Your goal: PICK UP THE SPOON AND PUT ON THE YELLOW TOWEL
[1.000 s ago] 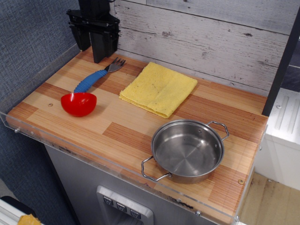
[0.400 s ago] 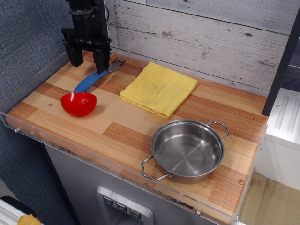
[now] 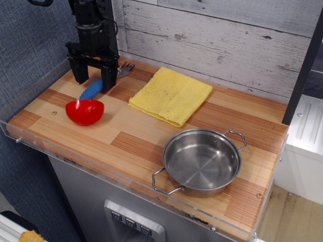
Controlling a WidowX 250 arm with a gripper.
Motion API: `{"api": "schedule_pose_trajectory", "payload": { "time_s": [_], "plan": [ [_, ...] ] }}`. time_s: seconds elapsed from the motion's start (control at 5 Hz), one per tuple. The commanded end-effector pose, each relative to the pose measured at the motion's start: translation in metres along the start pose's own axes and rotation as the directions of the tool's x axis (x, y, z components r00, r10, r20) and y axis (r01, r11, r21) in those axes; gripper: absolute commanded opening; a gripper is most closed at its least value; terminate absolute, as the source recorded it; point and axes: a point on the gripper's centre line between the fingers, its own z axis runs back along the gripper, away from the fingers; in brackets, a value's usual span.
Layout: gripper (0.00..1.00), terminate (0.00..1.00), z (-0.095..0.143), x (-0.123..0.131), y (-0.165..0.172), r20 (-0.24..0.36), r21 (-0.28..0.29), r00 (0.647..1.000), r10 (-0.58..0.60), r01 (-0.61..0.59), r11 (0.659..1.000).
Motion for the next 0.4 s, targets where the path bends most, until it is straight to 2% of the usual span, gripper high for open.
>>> {"api": "schedule_pose_trajectory", "payload": {
  "time_s": [0.0,0.2],
  "plan": [
    [1.0,0.0,0.0056,0.002,-0.0033,0.008,0.043,1.0,-0.021,0.021,0.999],
    [0.0,0.0,0.0026,0.0015,-0.0021,0.005,0.045,1.0,0.003,-0.004,0.999]
  ]
}}
